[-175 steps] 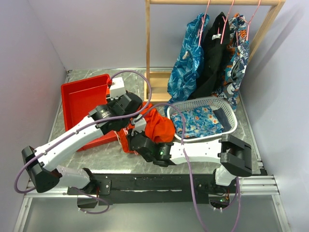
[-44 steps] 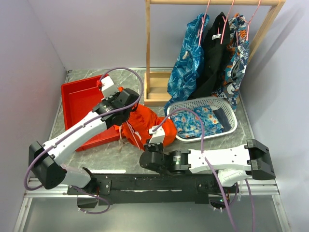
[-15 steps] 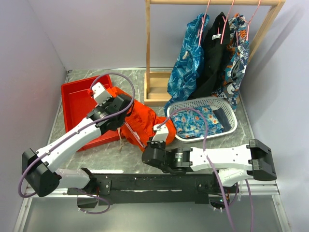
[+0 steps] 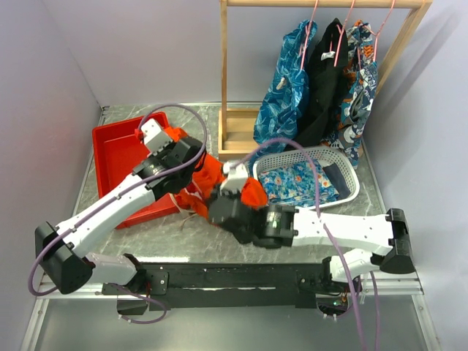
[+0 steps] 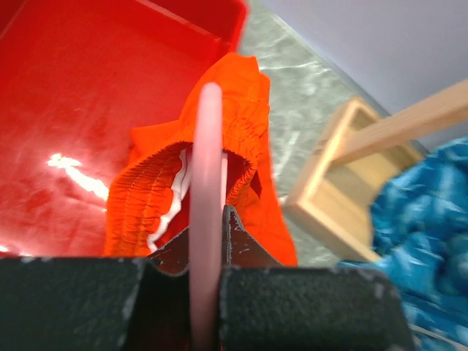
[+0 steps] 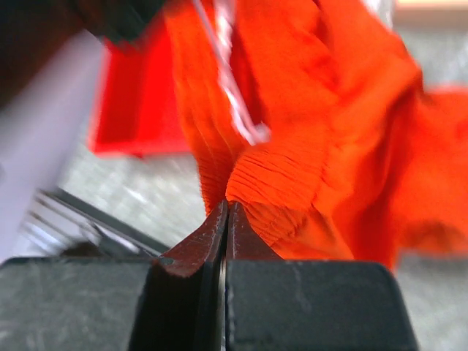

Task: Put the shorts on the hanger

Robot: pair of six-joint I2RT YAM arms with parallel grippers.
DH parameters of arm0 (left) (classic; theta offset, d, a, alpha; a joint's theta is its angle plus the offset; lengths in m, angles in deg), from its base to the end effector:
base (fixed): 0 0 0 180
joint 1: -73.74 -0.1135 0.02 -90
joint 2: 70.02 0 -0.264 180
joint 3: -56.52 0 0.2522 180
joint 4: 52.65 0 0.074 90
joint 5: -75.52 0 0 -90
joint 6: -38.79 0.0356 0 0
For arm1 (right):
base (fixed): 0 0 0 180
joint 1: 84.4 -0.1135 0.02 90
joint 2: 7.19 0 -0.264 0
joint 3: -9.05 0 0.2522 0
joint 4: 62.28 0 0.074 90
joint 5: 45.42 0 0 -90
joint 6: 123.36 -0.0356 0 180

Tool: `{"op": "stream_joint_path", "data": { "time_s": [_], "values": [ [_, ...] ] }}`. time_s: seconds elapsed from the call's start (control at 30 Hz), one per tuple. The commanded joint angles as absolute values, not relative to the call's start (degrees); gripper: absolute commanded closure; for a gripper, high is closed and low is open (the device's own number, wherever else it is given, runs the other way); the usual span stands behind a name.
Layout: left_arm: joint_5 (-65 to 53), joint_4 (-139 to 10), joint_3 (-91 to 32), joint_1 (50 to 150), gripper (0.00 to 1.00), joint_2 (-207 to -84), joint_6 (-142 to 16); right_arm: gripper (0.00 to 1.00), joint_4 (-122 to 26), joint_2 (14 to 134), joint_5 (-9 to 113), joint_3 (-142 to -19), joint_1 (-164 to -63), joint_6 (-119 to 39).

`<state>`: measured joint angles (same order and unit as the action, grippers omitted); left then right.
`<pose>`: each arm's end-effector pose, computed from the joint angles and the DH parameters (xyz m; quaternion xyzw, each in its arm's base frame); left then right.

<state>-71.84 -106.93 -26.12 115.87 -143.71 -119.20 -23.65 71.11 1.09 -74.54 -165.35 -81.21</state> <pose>0.2133 -0.1525 0.3398 -0.3593 0.7501 -0.0191 0.5548 0.0715 0.2934 0.3404 -0.0644 0.8338 0.2566 0.4845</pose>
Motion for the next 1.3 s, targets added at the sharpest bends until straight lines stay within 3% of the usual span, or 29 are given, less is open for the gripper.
{"op": "stream_joint_path", "data": {
  "time_s": [0.0, 0.23, 0.37, 0.4, 0.43, 0.5, 0.63, 0.73, 0.87, 1.0, 1.27],
  "values": [
    [-74.87, -105.53, -35.62, 116.98, 0.99, -143.76, -116.35, 1.00, -28.47, 72.43, 2.47, -84.68, -160.70, -72.30],
    [-68.02, -106.76, -46.44, 117.94, 0.99, -142.44, -105.38, 1.00, -28.74, 75.17, 3.70, -95.41, -159.81, -66.06],
    [-58.73, -110.70, -55.30, 117.95, 0.99, -143.58, -99.04, 0.97, -32.77, 72.62, 8.80, -93.14, -159.81, -63.77],
    [-57.21, -111.93, -56.46, 117.95, 0.99, -144.28, -98.24, 0.94, -33.04, 71.40, 9.68, -92.09, -159.90, -63.85],
    [-55.28, -112.98, -57.25, 118.03, 0.99, -144.55, -96.93, 0.84, -33.57, 70.78, 11.34, -89.38, -159.90, -64.03],
    [-50.02, -114.40, -57.61, 118.03, 0.99, -144.38, -95.34, 0.74, -36.55, 68.15, 14.07, -85.68, -159.90, -64.20],
    [-45.07, -115.28, -54.54, 118.03, 0.99, -142.88, -91.74, 0.45, -39.63, 63.57, 19.17, -76.46, -159.90, -64.99],
    [-41.65, -115.19, -51.55, 117.95, 0.99, -141.48, -88.93, 0.33, -39.12, 60.14, 20.67, -74.07, -159.81, -65.08],
    [-39.62, -115.28, -49.79, 117.95, 0.99, -139.90, -86.02, 0.30, -33.77, 56.98, 20.49, -74.15, -155.69, -66.57],
    [-37.16, -115.63, -50.14, 117.95, 0.99, -138.40, -83.82, 0.32, -34.18, 57.32, 27.68, -73.01, -146.56, -67.46],
    [-33.03, -115.11, -51.37, 118.03, 0.99, -137.52, -81.19, 0.33, -34.27, 69.96, 28.93, -81.53, -141.54, -65.44]
  ]
}}
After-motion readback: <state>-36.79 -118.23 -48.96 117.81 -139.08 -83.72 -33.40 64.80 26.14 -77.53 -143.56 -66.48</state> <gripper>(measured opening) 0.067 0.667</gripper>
